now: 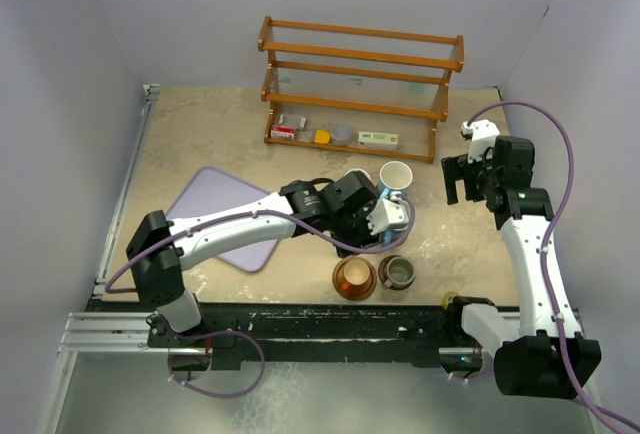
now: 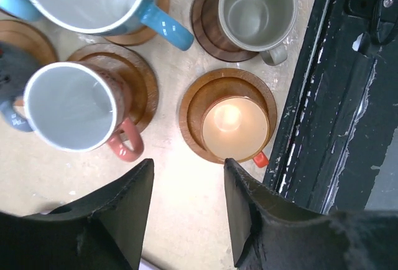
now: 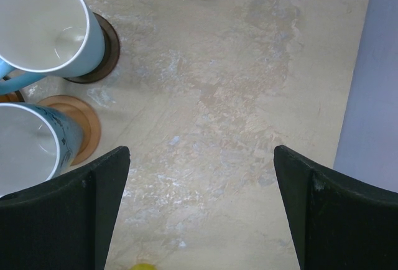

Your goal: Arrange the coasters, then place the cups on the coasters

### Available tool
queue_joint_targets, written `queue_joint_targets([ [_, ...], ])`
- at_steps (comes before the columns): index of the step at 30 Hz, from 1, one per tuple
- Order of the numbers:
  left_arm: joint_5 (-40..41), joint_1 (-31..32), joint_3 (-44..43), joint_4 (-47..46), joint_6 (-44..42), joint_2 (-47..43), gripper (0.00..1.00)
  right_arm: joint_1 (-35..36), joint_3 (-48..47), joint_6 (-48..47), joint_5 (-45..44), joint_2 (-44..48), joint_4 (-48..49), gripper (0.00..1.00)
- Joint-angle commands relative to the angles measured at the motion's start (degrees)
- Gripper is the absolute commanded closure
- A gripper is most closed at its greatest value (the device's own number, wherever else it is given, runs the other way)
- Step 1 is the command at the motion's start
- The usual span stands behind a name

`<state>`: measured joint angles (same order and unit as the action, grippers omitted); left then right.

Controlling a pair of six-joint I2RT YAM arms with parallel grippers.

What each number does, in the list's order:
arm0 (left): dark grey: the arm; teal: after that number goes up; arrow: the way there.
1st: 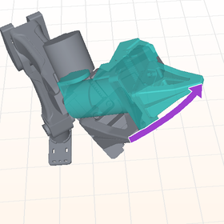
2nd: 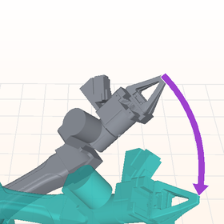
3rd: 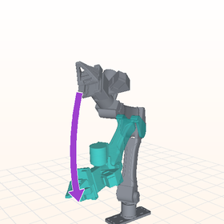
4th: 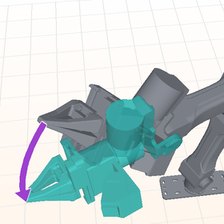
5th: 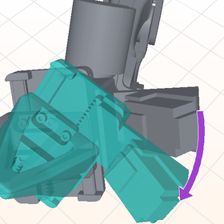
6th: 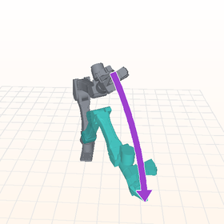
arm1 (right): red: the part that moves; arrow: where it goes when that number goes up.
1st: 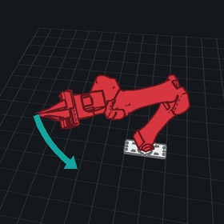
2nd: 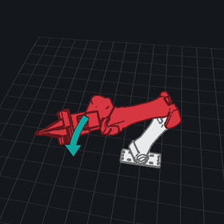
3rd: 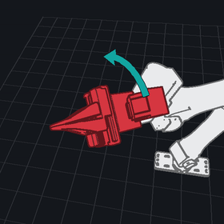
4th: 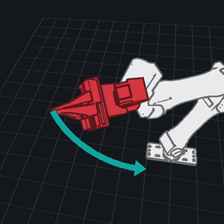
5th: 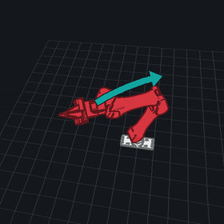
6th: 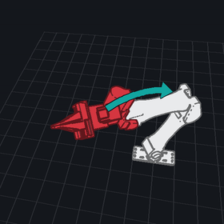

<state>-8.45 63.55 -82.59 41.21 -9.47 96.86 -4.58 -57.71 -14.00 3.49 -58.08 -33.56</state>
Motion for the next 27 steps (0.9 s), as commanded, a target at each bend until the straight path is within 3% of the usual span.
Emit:
queue_joint_targets([
  [1, 2.5, -3.0, -0.3, -1.6, -1.2, -5.3, 0.53, -0.3, -0.3, -0.9, -0.9, 0.3, 1.7, 0.00],
  [8, 3.5, -12.1, 0.3, -2.5, 0.6, -10.7, 0.45, -0.3, -4.1, -2.5, -0.9, -1.1, -0.9, 0.00],
  [12, 8.0, -17.0, 2.4, -4.9, 0.6, -15.1, 0.30, -0.3, -6.9, -4.1, -0.6, -2.3, -3.0, 0.00],
  [24, 13.0, -37.2, 10.2, -12.6, 4.4, -28.0, 0.01, 0.8, -13.8, -2.7, 4.6, -8.5, -4.1, 0.00],
  [27, 15.3, -42.1, 13.5, -16.0, 6.2, -31.4, 0.06, 2.7, -15.7, -2.1, 4.2, -10.4, -4.5, 0.00],
])
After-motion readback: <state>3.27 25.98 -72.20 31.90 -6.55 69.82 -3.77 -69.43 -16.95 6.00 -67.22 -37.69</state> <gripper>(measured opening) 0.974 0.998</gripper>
